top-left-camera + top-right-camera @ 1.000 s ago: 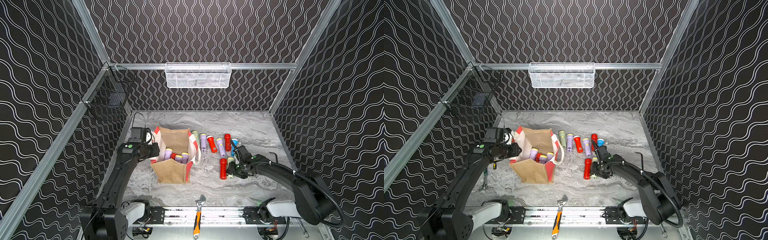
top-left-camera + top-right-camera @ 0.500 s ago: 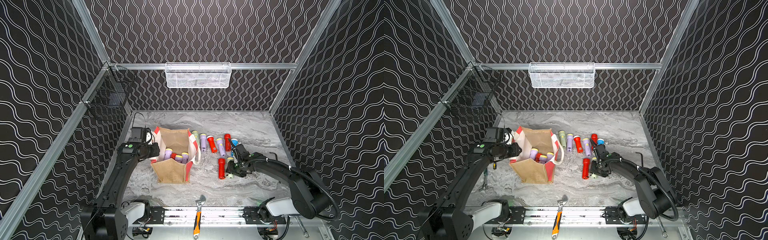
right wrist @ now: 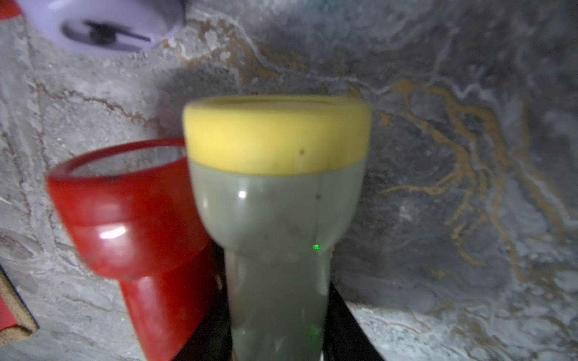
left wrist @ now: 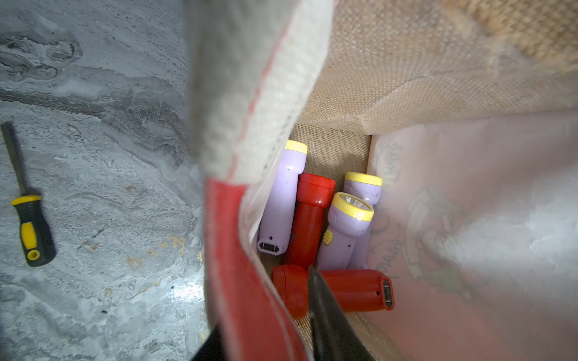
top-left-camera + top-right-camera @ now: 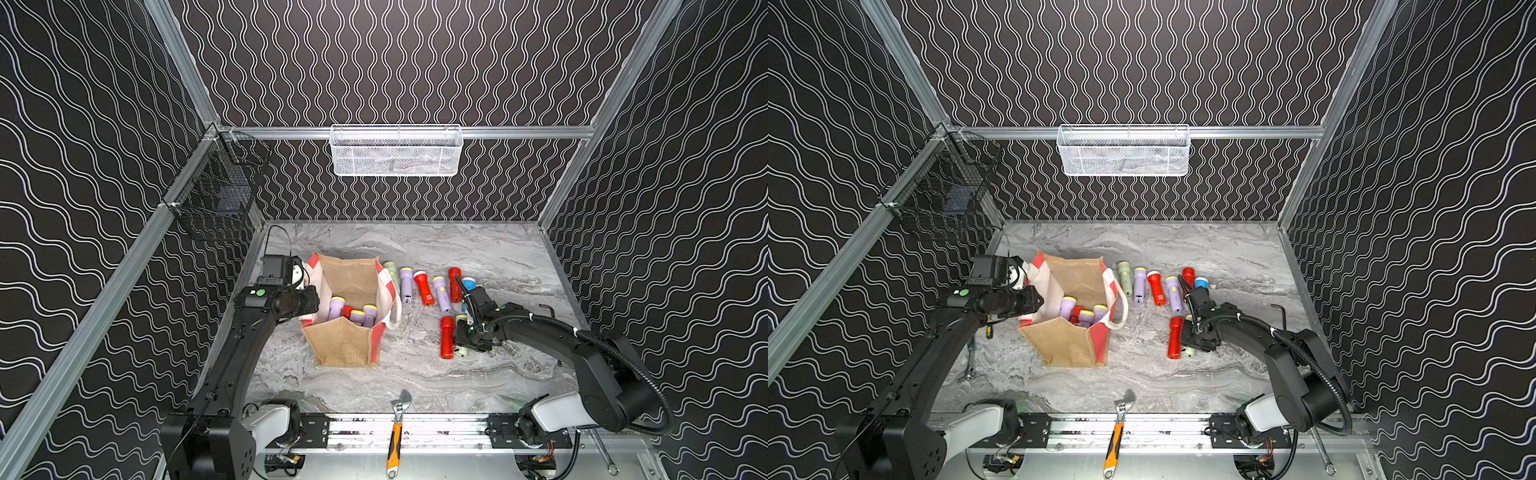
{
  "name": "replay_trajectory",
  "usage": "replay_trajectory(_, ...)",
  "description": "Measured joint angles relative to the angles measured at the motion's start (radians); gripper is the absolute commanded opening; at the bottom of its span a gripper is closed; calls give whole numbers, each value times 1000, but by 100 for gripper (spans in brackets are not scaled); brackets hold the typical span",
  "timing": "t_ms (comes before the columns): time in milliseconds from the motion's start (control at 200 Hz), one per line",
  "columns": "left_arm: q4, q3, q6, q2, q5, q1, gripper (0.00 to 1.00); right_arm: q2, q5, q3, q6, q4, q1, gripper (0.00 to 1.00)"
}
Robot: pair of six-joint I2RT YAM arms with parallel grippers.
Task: Put the flashlights into the tote bags
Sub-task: Pick up the flashlight from the center of the board.
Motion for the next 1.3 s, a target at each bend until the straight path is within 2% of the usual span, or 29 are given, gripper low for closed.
replay_trajectory(315, 2, 5, 0, 13, -3, 0, 31, -43, 38, -5, 0, -31, 0, 26)
replay_trajectory(526, -3, 11, 0, 17, -3, 0, 31, -116, 87, 40, -8, -109, 0, 26)
replay_trajectory(741, -8, 19, 0, 17, 2, 0, 31, -167, 97, 156, -37, -148, 0, 26)
replay_trajectory(1036, -21, 26, 0, 17, 1, 0, 31, -183, 71, 399, -79, -151, 3, 25)
replay_trajectory(1176, -25, 34, -1, 17, 2, 0, 30, -151, 35, 497, -90, -149, 19, 26)
replay_trajectory(1301, -26, 38, -1, 14, 5, 0, 29, -92, 5, 602, -105, -140, 75, 26)
